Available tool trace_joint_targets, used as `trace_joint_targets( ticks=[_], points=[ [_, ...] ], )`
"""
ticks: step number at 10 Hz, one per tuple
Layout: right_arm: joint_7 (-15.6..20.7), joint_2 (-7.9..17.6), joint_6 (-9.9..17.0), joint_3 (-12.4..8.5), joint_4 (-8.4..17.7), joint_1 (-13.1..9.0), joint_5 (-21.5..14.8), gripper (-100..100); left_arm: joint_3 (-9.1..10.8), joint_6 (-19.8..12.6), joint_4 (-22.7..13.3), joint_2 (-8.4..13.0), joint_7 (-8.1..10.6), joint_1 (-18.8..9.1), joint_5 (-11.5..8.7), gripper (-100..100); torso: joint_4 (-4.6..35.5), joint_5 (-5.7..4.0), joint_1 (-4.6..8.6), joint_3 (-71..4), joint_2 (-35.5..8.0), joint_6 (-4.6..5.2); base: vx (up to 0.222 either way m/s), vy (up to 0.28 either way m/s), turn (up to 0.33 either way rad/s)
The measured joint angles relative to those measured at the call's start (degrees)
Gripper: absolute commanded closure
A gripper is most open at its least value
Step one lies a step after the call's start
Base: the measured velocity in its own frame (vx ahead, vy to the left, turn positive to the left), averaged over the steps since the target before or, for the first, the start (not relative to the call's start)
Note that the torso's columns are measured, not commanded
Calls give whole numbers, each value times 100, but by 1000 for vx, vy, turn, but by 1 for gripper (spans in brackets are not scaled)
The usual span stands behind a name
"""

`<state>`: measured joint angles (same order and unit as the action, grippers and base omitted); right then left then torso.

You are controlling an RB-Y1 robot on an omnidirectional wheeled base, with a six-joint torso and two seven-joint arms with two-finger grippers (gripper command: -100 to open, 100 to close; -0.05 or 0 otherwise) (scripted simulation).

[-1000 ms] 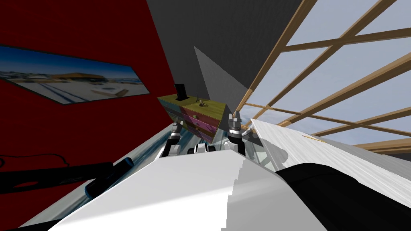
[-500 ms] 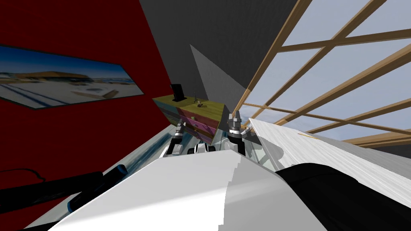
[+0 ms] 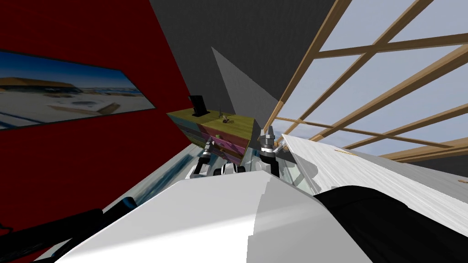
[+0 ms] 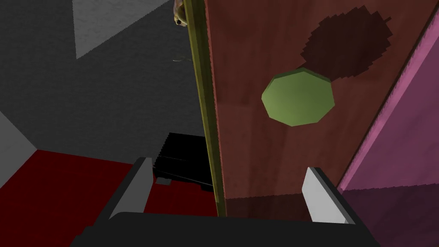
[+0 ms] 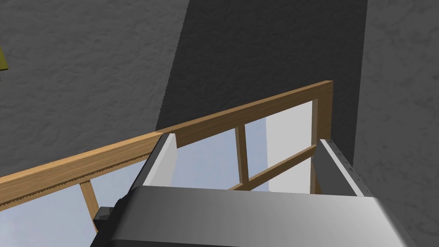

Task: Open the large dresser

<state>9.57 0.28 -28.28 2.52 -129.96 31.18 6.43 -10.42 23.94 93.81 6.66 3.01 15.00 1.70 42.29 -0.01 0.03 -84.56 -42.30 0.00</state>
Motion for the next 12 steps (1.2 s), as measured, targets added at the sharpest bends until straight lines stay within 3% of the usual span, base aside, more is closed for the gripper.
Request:
trace_joint_targets(
  ticks=[6, 8, 10, 12],
  points=[
    [0, 0, 0, 0, 0, 0, 0, 0, -217, 23, -827, -32, -43, -312, 105, -100, -1, 1, -3, -3, 5, 0, 63, 8, -84],
    [0, 0, 0, 0, 0, 0, 0, 0, -268, -25, -922, -29, -47, -353, 127, -100, 3, 1, -3, 8, -14, -2, -20, -21, -147],
    [0, -1, 0, 2, 0, -2, 0, 0, -30, 31, -1008, 276, 128, -330, -8, -100, 8, -7, 22, 17, -27, 0, -76, -96, -206],
    [0, -1, 0, 1, 0, -2, 0, 0, 200, 111, -1286, 512, 306, -483, -131, -100, -2, 1, -2, -4, 5, 1, -49, -85, -172]
  ],
)
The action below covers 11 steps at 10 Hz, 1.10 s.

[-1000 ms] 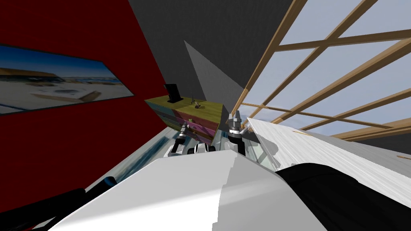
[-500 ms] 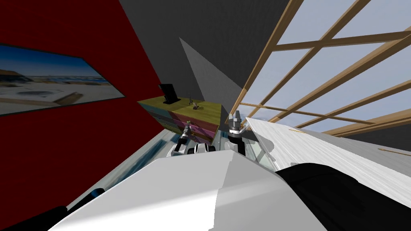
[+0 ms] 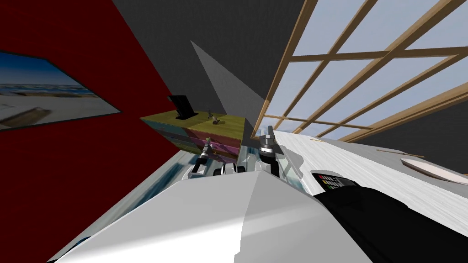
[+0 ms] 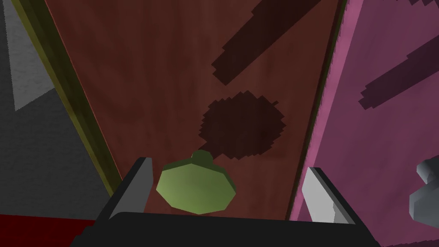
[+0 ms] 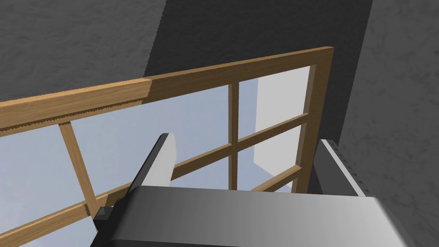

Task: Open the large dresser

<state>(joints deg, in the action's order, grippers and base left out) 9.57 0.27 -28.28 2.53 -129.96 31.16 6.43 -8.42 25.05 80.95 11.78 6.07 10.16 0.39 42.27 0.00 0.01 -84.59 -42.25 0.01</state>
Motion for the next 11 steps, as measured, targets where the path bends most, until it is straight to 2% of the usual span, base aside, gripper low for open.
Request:
trace_joint_targets(
  ticks=[1, 3, 4, 5, 6, 7, 8, 10, 11],
  points=[
    [0, 0, 0, -1, 0, 1, 0, 0, 68, 38, -92, 44, 47, -37, -30, -100, -3, 3, -11, -5, 9, -4, -39, -75, -182],
    [0, 0, 0, 0, 0, 0, 0, 0, 357, 137, -342, 338, 228, -138, -180, -100, 3, -2, 7, 3, -5, 4, -63, -97, -224],
    [0, 0, 0, -1, 0, 1, 0, 0, 437, 178, -443, 384, 276, -167, -213, -100, 0, 0, 2, 0, 3, 4, -59, -90, -172],
    [0, 0, 0, -1, 0, 1, 0, 0, 562, 284, -710, 510, 350, -286, -278, -100, -1, 0, 0, -2, 4, 3, -75, -132, -392],
    [0, 0, 0, 0, 0, 0, 0, 0, 723, 464, -918, 729, 502, -280, -378, -100, -4, 1, -1, -5, 11, 3, -81, -140, -337],
    [0, 0, 0, 0, 0, 0, 0, 0, 881, 593, -1252, 891, 628, -411, -465, -100, 6, -5, -9, -19, 38, 25, -61, -158, -300],
    [0, 0, 0, 0, 0, 1, 0, 0, 1046, 633, -1314, 1083, 766, -396, -567, -100, 1, -7, -1, -26, 44, 14, -21, -104, -100],
    [0, 1, 0, -1, 0, 2, 0, 0, 1319, 501, -1194, 1354, 934, -405, -693, -100, -2, 4, -17, -6, 8, 0, -25, -70, -159],
    [0, 1, 0, -2, 0, 2, 0, 0, 1389, 527, -1323, 1404, 974, -476, -723, -100, 1, 5, -15, 4, -5, -2, -7, -22, -13]
  ],
)
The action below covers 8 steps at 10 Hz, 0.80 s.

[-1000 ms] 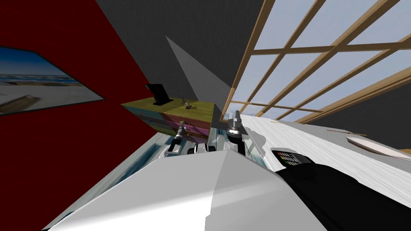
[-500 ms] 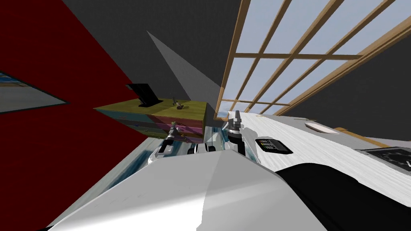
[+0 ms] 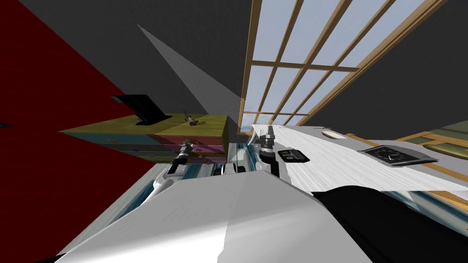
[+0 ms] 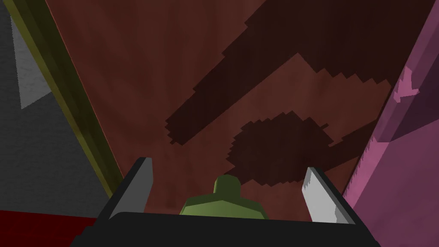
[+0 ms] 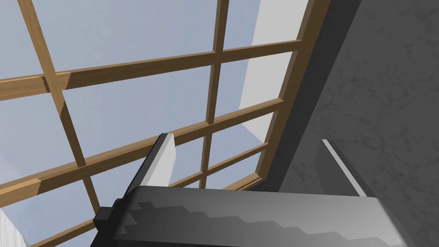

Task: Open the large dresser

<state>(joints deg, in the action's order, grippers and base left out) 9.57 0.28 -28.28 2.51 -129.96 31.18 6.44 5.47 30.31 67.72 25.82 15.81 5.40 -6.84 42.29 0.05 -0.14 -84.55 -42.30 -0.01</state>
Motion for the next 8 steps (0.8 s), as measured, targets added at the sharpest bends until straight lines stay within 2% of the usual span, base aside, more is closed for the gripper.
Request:
trace_joint_targets(
  ticks=[1, 2, 3, 4, 5, 6, 7, 8],
  points=[
    [0, 0, 0, -1, 0, 0, 0, 0, 4, 16, -21, 2, 5, -10, -2, 100, 1, 0, -2, 1, -1, -2, 22, 54, 312],
    [0, 1, 0, -2, 0, 2, 0, 0, -91, 42, 8, -90, -43, 21, 47, 100, -4, 5, -18, -4, 7, -8, 67, 129, 342],
    [0, 2, 0, -3, 0, 2, 0, 0, -226, -131, 426, -287, -181, 181, 129, 100, -7, 10, -29, -12, 18, -5, 43, 106, 66],
    [0, 2, 0, -1, 0, 0, 0, 0, -318, -175, 470, -382, -265, 147, 177, 100, -20, 15, -26, -13, 26, -4, 7, 44, -49],
    [0, 1, 0, -1, 0, 0, 0, 0, -350, -89, 344, -392, -278, 73, 191, 100, -31, 21, -20, -16, 33, -9, 18, 56, 257],
    [0, 1, 0, -2, 0, 1, 0, 0, -452, -48, 390, -508, -341, 97, 249, 100, -41, 28, -32, -23, 45, -17, 50, 108, 373],
    [0, 2, 0, -2, 0, 2, 0, 0, -609, -114, 594, -696, -464, 177, 337, 100, -47, 35, -48, -31, 57, -9, 72, 154, 327],
    [0, 2, 0, -3, 0, 2, 0, 0, -782, -191, 669, -915, -614, 127, 440, 100, -52, 38, -56, -38, 71, -2, 81, 165, 270]
  ],
)
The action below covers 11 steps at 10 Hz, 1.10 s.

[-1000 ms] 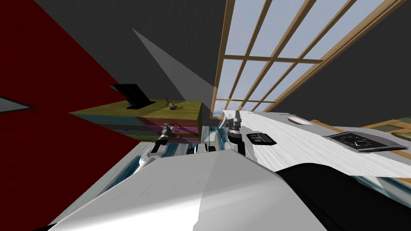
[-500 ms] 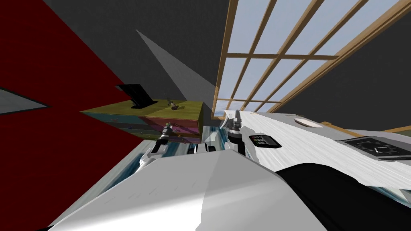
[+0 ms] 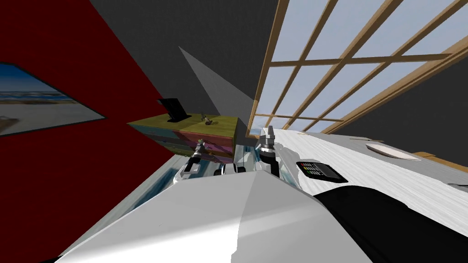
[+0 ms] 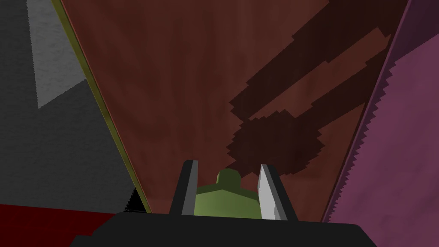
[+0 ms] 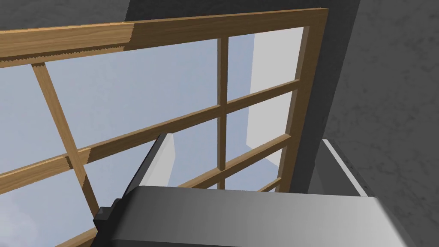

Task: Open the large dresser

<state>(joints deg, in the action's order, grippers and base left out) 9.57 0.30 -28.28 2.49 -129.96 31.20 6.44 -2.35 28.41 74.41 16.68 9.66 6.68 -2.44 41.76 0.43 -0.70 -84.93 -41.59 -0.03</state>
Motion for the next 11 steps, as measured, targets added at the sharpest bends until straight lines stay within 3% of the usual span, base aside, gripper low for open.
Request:
trace_joint_targets(
  ticks=[1, 2, 4, 5, 7, 9, 11],
  points=[
    [0, 0, 0, 0, 0, 0, 0, 0, -183, 26, 139, -143, -104, 98, 91, 100, -11, 3, -6, -1, 1, -17, 58, 99, 91],
    [0, -1, 0, 1, 0, -1, 0, 0, -290, 14, 232, -242, -173, 133, 140, 100, -11, -2, 9, 0, 1, -13, 25, 26, -23],
    [0, -1, 0, 1, 0, -1, 0, 0, -422, -102, 390, -349, -237, 144, 197, 100, -10, -10, 21, 4, -5, -18, 44, 77, 304],
    [0, -1, 0, 1, 0, 0, 0, 0, -582, -107, 435, -524, -342, 165, 281, 100, -10, -6, 0, 2, -1, -16, 59, 84, 82],
    [0, -1, 0, 1, 0, 0, 0, 0, -811, -339, 848, -735, -493, 368, 393, 100, 15, -26, 33, 6, -15, -11, 75, 76, 261],
    [0, -1, 0, 2, 0, -2, 0, 0, -1079, -463, 1009, -995, -661, 418, 524, 100, 37, -35, 24, 20, -39, -23, 39, 47, 44],
    [0, -2, 1, 2, 0, -4, 0, 0, -1132, -523, 1120, -994, -666, 414, 536, 100, 48, -38, 41, 48, -88, -18, -120, 40, 15]
  ],
)
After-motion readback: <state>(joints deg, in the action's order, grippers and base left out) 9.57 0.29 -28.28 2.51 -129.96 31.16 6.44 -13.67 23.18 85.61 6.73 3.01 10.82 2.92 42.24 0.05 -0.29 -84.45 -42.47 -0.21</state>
